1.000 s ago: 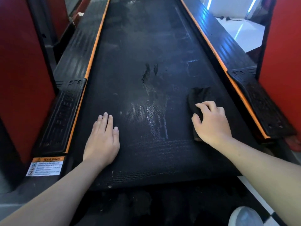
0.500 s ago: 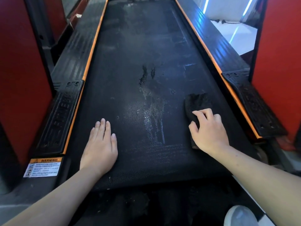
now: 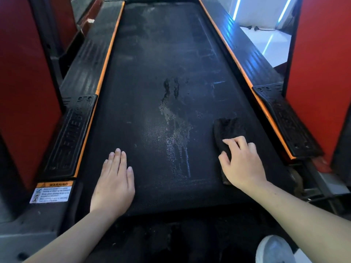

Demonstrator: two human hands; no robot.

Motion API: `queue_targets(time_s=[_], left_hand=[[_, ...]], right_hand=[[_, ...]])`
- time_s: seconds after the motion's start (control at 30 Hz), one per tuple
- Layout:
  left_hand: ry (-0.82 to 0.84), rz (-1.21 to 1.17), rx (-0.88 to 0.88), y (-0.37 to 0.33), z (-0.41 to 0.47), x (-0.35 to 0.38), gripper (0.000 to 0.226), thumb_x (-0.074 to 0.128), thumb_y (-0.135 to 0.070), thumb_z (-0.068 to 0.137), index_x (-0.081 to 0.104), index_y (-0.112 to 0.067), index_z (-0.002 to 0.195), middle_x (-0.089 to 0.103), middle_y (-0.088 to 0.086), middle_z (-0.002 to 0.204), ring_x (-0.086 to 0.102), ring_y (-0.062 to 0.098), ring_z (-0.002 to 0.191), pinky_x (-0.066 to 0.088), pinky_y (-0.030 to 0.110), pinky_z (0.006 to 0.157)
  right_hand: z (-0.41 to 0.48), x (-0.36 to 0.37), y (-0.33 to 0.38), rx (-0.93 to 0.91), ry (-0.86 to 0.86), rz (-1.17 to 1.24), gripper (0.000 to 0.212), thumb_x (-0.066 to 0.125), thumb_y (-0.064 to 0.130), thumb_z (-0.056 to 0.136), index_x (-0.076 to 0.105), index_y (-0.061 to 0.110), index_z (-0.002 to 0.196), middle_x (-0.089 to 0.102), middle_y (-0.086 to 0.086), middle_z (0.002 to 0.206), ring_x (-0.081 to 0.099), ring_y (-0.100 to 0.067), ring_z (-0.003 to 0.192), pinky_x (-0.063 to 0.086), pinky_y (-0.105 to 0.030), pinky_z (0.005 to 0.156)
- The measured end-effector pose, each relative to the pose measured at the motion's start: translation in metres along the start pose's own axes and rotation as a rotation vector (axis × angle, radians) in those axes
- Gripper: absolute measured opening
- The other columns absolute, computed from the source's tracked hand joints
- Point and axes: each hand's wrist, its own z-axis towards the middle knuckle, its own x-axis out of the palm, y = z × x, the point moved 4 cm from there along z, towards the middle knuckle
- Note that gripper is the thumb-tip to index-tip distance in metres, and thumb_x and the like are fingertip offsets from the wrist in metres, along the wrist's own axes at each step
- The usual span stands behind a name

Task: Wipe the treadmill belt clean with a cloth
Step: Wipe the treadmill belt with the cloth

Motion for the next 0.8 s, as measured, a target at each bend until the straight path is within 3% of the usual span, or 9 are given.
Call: queue_targets(time_s=[0.23, 0.33, 0.4, 0.47, 0.57, 0.67, 0.8], left_hand=[[0.033, -0.035, 0.015, 0.0, -0.017, -0.005, 0.069, 0.009, -0.042, 0.099, 0.018, 0.0, 0.153, 0.011, 0.01, 0.164, 0.001, 0.018, 0.152, 0.007, 0.037, 0.123], [0.051, 0.082, 0.075, 0.003, -0.019, -0.016, 0.068, 0.02, -0.043, 0.099, 0.036, 0.002, 0.147, 0.033, 0.018, 0.156, 0.03, 0.03, 0.146, 0.029, 0.044, 0.117], [0.078, 0.156, 0.11, 0.006, -0.012, -0.029, 0.065, 0.028, -0.045, 0.097, 0.05, -0.001, 0.14, 0.05, 0.018, 0.144, 0.051, 0.034, 0.127, 0.046, 0.046, 0.104], [0.044, 0.204, 0.169, 0.012, -0.002, -0.044, 0.06, 0.031, -0.044, 0.096, 0.06, -0.004, 0.131, 0.06, 0.013, 0.129, 0.058, 0.032, 0.111, 0.049, 0.045, 0.098], [-0.054, 0.303, 0.214, 0.032, 0.009, -0.06, 0.054, 0.037, -0.036, 0.095, 0.062, 0.002, 0.124, 0.058, 0.019, 0.12, 0.053, 0.04, 0.115, 0.038, 0.052, 0.107], [-0.042, 0.332, 0.125, 0.069, 0.012, -0.064, 0.064, 0.032, -0.037, 0.095, 0.049, 0.009, 0.137, 0.043, 0.028, 0.143, 0.036, 0.046, 0.135, 0.025, 0.053, 0.116], [-0.02, 0.234, 0.068, 0.086, 0.01, -0.06, 0.073, 0.026, -0.042, 0.095, 0.032, 0.007, 0.148, 0.02, 0.022, 0.16, 0.016, 0.036, 0.149, 0.018, 0.046, 0.12]], right_hand=[[-0.008, -0.013, -0.01, -0.017, 0.049, 0.095, 0.037, 0.056, 0.031, 0.094, 0.06, 0.02, 0.13, 0.049, 0.01, 0.118, 0.045, -0.016, 0.098, 0.043, -0.029, 0.069], [-0.006, -0.02, -0.02, -0.059, -0.011, 0.02, 0.034, 0.054, 0.026, 0.092, 0.065, 0.017, 0.123, 0.056, 0.006, 0.116, 0.049, -0.025, 0.091, 0.047, -0.038, 0.075], [0.001, -0.023, -0.03, -0.037, -0.027, -0.057, 0.037, 0.049, 0.026, 0.089, 0.068, 0.014, 0.118, 0.061, 0.0, 0.115, 0.051, -0.035, 0.086, 0.048, -0.047, 0.079], [0.008, -0.026, -0.043, 0.016, -0.019, -0.112, 0.043, 0.046, 0.028, 0.085, 0.068, 0.012, 0.117, 0.063, -0.005, 0.116, 0.051, -0.041, 0.084, 0.046, -0.049, 0.08], [0.017, -0.033, -0.068, 0.139, 0.019, -0.168, 0.04, 0.047, 0.024, 0.089, 0.066, 0.011, 0.122, 0.062, -0.009, 0.124, 0.051, -0.047, 0.091, 0.043, -0.052, 0.088], [0.022, -0.036, -0.083, 0.235, 0.114, -0.16, 0.04, 0.051, 0.021, 0.094, 0.06, 0.014, 0.132, 0.054, -0.007, 0.136, 0.046, -0.049, 0.104, 0.038, -0.05, 0.098], [0.02, -0.034, -0.079, 0.25, 0.154, -0.095, 0.041, 0.047, 0.023, 0.098, 0.055, 0.015, 0.138, 0.048, -0.003, 0.139, 0.039, -0.047, 0.111, 0.033, -0.049, 0.103]])
